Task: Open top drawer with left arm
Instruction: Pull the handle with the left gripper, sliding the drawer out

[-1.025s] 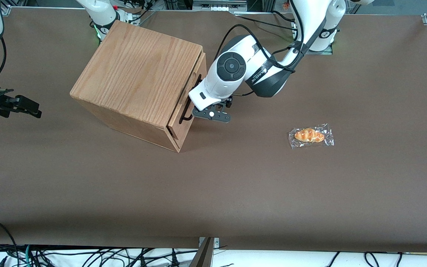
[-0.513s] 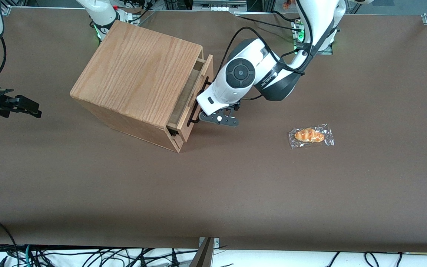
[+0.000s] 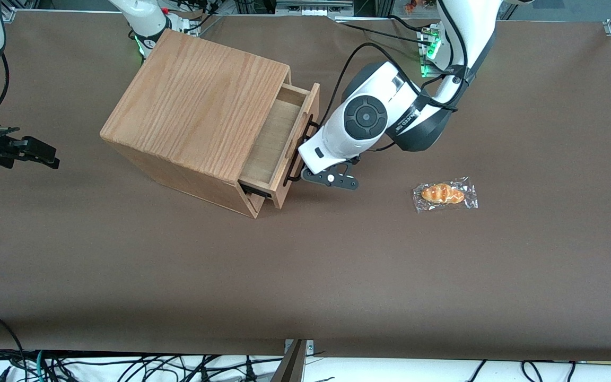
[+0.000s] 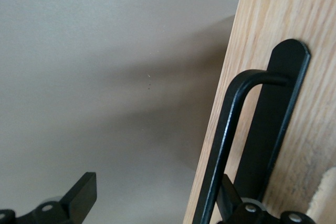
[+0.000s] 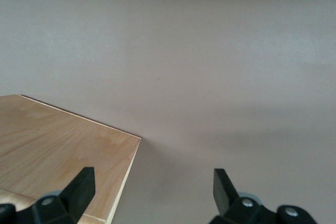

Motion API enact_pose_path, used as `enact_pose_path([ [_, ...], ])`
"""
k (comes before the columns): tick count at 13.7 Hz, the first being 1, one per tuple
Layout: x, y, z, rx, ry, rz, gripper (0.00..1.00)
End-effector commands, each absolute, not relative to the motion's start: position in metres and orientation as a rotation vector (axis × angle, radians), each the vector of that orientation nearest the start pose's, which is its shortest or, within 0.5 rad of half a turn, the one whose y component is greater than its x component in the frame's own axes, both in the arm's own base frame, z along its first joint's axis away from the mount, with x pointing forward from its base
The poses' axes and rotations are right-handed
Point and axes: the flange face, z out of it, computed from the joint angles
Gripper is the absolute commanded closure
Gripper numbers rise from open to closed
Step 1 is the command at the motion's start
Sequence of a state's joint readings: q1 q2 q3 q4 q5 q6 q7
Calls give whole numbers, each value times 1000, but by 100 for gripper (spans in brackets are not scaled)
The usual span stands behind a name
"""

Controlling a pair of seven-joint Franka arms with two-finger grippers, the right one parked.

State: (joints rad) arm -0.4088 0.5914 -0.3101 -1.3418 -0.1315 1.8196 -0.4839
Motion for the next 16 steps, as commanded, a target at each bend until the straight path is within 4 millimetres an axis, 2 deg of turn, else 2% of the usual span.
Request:
enact_pose_path([
  [1,555,-429,401,-3300,280,419,0],
  [4,555,-428,400,-3298,278,423,0],
  [10,564,-413,396,-3295,287,433,0],
  [16,581,-385,398,-3304,302,425,0],
])
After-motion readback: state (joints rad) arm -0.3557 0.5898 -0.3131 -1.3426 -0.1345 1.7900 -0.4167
